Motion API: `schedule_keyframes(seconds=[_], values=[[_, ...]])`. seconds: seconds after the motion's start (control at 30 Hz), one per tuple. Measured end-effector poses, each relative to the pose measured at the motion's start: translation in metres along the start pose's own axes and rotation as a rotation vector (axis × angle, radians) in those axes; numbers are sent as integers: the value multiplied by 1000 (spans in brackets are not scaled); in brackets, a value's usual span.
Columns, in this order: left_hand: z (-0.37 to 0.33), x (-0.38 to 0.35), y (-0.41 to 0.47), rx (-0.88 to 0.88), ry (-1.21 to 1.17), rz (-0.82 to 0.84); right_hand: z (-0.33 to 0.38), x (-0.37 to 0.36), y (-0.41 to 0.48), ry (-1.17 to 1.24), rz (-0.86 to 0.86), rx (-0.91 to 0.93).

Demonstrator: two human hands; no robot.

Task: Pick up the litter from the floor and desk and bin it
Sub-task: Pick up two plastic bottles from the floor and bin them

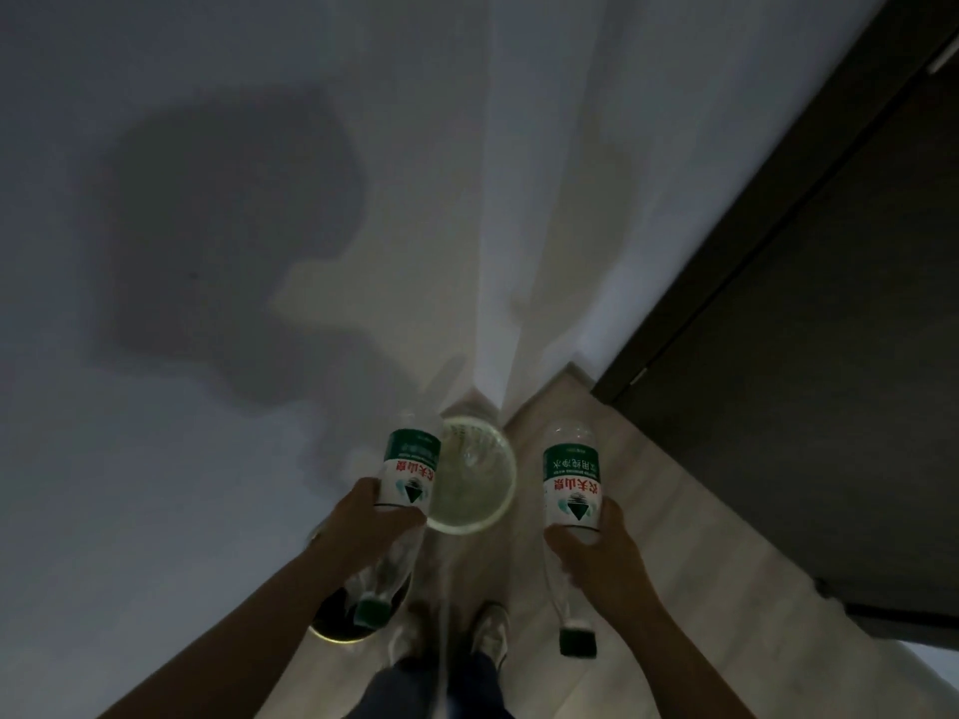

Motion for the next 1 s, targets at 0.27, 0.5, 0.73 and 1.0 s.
schedule_keyframes(seconds=[0.27,0.5,0.73,1.0], values=[[38,-56,95,62,18,65,-42,-10,84,-18,-48,-168],[120,-97,185,162,148,177,-83,-29,147,-192,-80,-231],[155,-126,241,162,327,193,-121,-57,195,-238,-63,-329],[186,-124,275,-47,561,253,-127,-92,226,-339,-54,-351]])
Point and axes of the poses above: each hand's wrist, its own y-axis towards the middle knuckle, its own x-axis out of the back of the hand, z = x × y, the point moved 4 cm from there along y, towards the middle knuckle, and after that the axes turned 11 degrees about -x, right-handed, at the moved point
